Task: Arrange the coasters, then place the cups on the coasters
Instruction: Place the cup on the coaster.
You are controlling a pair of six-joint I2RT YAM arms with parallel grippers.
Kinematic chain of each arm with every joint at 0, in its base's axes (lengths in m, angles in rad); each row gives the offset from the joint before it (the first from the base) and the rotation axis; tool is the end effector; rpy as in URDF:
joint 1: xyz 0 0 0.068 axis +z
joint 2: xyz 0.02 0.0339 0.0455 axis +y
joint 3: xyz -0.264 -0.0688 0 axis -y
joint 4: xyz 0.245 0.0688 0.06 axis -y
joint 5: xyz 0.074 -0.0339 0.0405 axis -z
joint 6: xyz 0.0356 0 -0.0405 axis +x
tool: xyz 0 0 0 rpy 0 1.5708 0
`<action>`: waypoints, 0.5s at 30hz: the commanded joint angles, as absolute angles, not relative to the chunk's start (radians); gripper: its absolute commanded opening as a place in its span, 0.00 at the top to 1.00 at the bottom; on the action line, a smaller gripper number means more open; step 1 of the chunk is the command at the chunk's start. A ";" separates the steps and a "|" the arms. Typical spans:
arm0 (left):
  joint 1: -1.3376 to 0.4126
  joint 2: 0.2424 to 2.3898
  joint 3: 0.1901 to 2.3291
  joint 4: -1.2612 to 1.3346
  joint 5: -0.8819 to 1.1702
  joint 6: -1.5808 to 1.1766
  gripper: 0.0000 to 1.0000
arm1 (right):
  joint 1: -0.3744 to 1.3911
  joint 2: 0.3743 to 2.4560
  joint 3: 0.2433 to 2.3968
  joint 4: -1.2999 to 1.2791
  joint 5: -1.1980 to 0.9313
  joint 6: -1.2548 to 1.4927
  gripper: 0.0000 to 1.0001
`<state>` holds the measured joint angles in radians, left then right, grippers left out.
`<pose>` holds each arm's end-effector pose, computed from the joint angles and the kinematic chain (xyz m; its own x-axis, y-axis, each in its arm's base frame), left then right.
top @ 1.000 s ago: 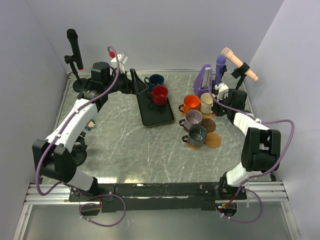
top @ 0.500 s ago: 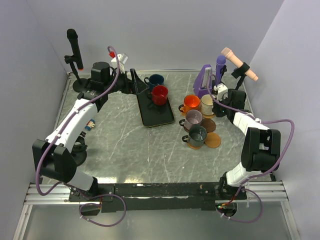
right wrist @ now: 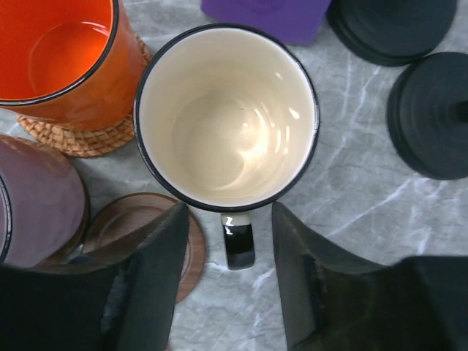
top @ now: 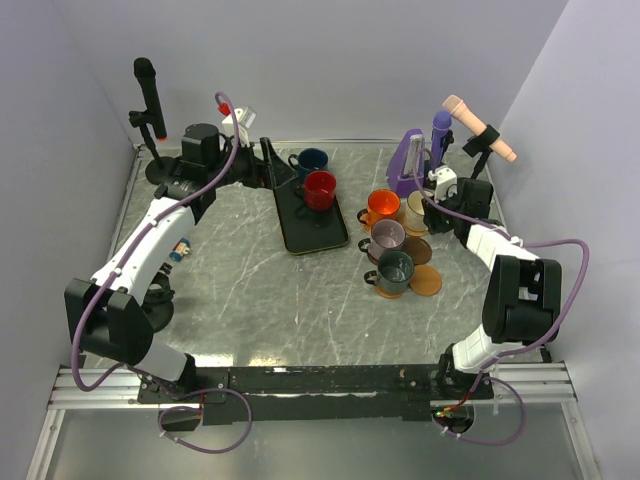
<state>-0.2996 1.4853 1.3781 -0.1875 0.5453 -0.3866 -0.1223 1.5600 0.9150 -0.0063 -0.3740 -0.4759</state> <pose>0.3265 -0.1202 0.3796 -0.5310 -0.1734 -0.8295 0.5683 0.6532 -0.5003 0.3333 -0.0279 0.2132 -0.4547 -0.3738 -0.8084 -0.4311 0.8866 -0.1675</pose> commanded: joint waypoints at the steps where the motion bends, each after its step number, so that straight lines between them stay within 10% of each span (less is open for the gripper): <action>1: -0.290 1.443 1.371 -0.156 0.566 -0.379 0.12 | -0.117 1.499 0.896 0.081 -0.351 -0.505 0.42; 15: -0.290 1.440 1.345 -0.144 0.566 -0.379 0.12 | -0.121 1.299 0.874 -0.106 -0.215 -0.303 0.41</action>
